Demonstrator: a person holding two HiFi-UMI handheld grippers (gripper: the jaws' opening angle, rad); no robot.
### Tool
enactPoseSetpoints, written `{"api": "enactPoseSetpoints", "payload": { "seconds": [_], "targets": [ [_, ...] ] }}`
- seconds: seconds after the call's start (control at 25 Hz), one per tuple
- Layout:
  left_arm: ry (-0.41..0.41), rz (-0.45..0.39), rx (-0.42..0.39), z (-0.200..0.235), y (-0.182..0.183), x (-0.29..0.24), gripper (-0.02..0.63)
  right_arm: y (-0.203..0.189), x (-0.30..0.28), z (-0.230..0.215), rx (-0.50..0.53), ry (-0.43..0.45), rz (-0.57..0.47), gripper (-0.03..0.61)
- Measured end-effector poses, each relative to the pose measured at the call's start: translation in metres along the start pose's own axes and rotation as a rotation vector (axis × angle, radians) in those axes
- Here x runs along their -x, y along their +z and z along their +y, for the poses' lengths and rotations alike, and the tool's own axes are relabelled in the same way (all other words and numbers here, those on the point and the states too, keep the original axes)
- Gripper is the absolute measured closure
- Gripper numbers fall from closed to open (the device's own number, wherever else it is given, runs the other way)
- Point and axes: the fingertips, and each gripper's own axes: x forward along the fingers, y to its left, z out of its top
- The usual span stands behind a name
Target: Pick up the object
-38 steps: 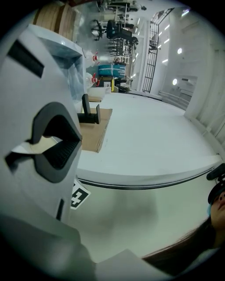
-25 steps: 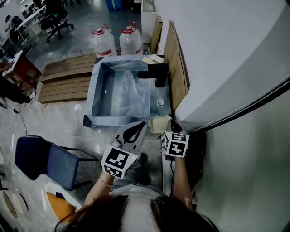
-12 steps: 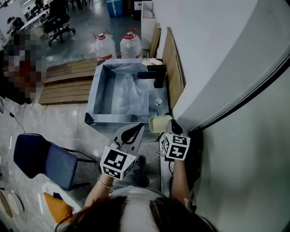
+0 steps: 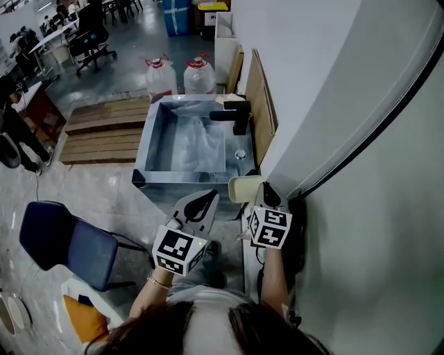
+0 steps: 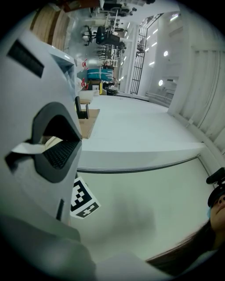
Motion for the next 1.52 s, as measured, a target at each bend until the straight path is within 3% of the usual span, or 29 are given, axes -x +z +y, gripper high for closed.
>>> {"api": "enactPoseSetpoints", "payload": {
  "seconds": [1.52],
  "targets": [
    [0.051, -0.094, -0.053, -0.063, 0.018, 0.103, 0.606, 0.056, 0.169, 0.024, 0.019, 0.024, -0.308, 0.546]
  ]
}}
